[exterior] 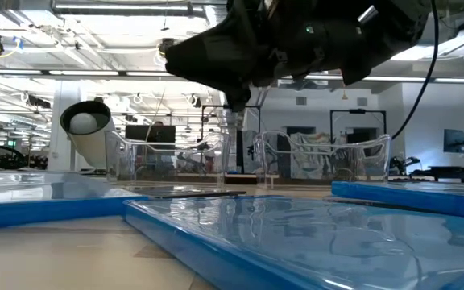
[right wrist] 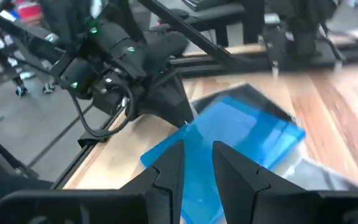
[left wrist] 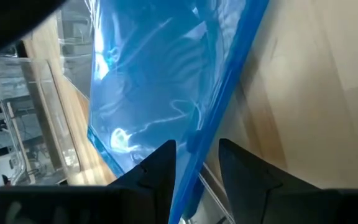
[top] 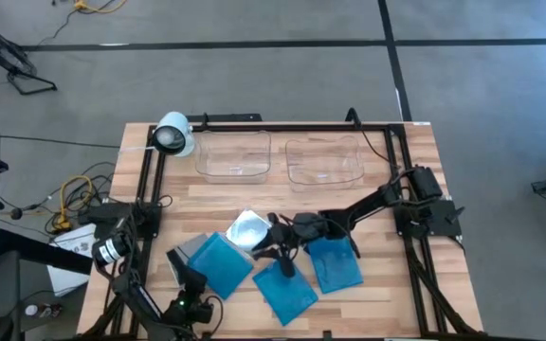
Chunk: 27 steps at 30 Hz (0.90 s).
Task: Pick & place jewel cases by type
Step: Put the left blue cd case into the left transparent bin
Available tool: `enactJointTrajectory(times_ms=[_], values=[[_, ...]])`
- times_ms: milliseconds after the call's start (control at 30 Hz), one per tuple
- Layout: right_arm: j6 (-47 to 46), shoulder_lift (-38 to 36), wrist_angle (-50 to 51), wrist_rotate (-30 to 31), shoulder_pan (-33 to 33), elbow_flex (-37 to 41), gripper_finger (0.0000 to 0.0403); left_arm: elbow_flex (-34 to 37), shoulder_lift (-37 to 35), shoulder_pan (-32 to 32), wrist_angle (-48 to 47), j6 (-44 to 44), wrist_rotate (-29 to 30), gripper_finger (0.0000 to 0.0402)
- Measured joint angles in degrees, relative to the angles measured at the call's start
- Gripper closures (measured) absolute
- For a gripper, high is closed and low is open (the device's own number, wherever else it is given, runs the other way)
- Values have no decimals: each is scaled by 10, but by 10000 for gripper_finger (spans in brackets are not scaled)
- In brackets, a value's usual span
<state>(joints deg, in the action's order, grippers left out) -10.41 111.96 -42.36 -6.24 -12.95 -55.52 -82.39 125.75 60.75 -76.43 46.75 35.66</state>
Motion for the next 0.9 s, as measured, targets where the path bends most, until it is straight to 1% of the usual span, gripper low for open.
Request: enactJointTrajectory(times_ms=[133,300,433,533,600,767,900], values=[[-31,7,60,6,11,-18,327,0,0,1,-1,1,11,285],[-21,61,69,1,7,-67,318,0,0,1,0,0,10,285],[-11,97,119,-6,6,-125,315,1,0,1,8,0,-18,285],[-6,114,156,-13,10,-157,315,1,0,7,14,0,-15,285],[-2,120,160,-14,12,-171,315,6,0,9,22,0,-4,285],[-1,122,166,-14,11,-175,315,29,-5,9,51,10,-2,285],[-2,122,169,-15,11,-175,315,35,-5,9,54,16,13,285]])
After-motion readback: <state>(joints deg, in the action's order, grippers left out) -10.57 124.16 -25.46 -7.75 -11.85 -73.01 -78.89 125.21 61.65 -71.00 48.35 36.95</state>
